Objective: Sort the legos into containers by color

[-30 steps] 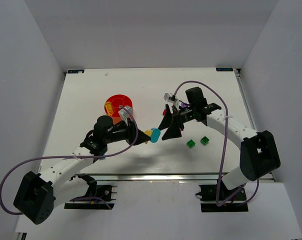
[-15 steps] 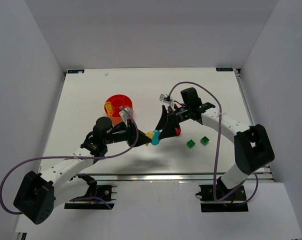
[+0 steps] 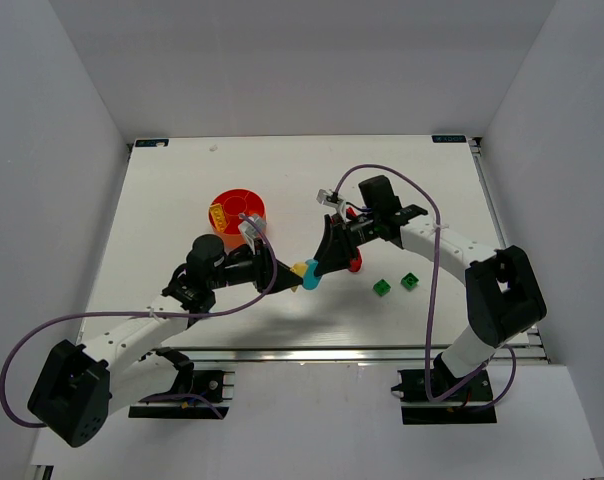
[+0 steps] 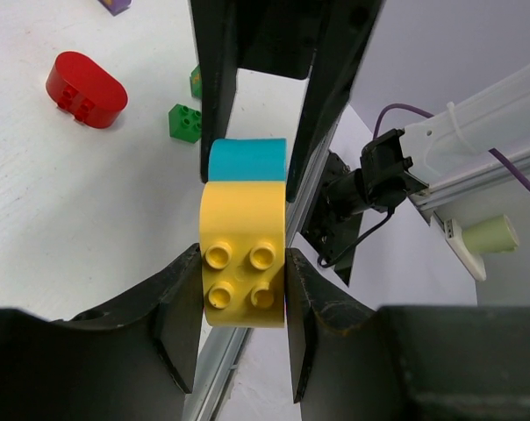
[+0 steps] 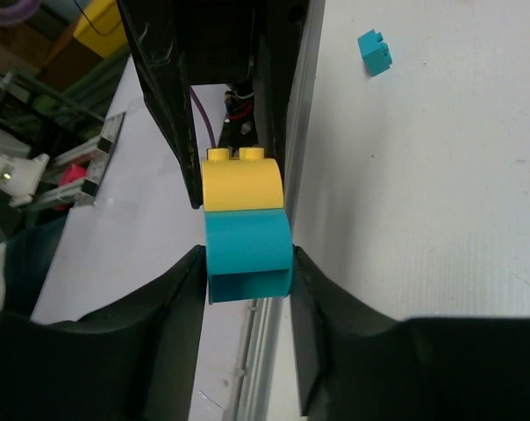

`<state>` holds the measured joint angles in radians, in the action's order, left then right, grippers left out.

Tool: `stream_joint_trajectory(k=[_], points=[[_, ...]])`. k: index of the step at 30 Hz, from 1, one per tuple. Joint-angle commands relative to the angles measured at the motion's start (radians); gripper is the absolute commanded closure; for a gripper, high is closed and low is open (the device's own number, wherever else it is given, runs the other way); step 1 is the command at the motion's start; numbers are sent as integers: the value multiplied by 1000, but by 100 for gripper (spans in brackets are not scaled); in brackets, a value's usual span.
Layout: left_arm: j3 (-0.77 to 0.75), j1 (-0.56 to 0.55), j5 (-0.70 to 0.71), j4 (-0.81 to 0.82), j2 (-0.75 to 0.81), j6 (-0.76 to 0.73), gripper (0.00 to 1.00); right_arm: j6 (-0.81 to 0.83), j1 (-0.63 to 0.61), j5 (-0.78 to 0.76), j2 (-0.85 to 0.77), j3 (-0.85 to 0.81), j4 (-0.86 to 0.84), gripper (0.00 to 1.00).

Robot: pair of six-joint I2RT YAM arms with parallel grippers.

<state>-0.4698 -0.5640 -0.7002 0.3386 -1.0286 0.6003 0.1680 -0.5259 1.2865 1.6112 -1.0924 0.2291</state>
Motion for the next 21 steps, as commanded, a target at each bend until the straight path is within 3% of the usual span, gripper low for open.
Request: stream_joint_trajectory(k=[1, 2, 3, 5, 8, 14, 21], points=[[-1, -4, -19, 31, 2, 4, 83, 11, -3, 28, 9, -43, -25, 62], [-3, -4, -19, 34, 1, 4, 81, 10, -3, 40, 12, -43, -27, 65], [-4, -4, -13, 34, 1, 6, 75, 11, -3, 46, 15, -40, -27, 77], [-9, -4, -12, 36, 2, 4, 69, 14, -2, 50, 13, -34, -28, 89], [-13, -4, -10, 37, 9, 1, 57, 24, 3, 60, 4, -26, -24, 99], [-12, 6, -36, 53, 18, 4, 48, 48, 10, 76, -13, -26, 3, 100], [-6, 6, -59, 62, 15, 7, 47, 51, 14, 88, -13, -26, 7, 100]])
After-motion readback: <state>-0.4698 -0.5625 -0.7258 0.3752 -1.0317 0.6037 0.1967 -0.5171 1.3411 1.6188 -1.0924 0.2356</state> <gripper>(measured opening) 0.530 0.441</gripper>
